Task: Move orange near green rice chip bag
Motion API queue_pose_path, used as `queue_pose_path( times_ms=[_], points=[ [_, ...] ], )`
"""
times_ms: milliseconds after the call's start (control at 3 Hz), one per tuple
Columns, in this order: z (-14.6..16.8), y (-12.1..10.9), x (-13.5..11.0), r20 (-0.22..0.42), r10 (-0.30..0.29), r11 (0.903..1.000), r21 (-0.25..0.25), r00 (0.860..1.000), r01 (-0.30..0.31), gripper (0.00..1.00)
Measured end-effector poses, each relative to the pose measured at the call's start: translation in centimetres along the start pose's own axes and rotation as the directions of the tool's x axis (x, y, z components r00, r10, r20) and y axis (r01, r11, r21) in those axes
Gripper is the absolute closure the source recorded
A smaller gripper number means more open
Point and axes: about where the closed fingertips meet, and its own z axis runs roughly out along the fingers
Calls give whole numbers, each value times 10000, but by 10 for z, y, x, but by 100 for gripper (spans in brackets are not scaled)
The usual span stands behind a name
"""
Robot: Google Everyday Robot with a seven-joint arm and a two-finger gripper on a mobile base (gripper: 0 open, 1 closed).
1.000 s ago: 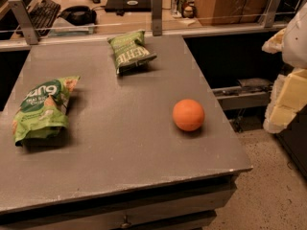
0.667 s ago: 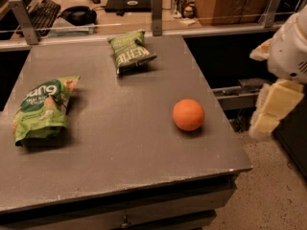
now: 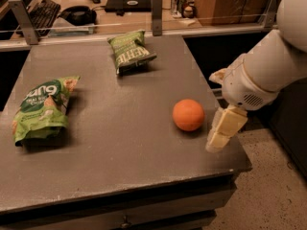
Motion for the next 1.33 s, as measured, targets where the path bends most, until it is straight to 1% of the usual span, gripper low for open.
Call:
queue_pose_path(
  times_ms=[333, 667, 1333],
  points=[
    [21, -2, -10, 450, -112, 9999, -86, 9989, 116, 0],
    [40, -5, -15, 858, 112, 9997, -213, 9962, -94, 16],
    [49, -11, -33, 1644, 569, 9979, -403, 9848, -509, 63]
  ],
)
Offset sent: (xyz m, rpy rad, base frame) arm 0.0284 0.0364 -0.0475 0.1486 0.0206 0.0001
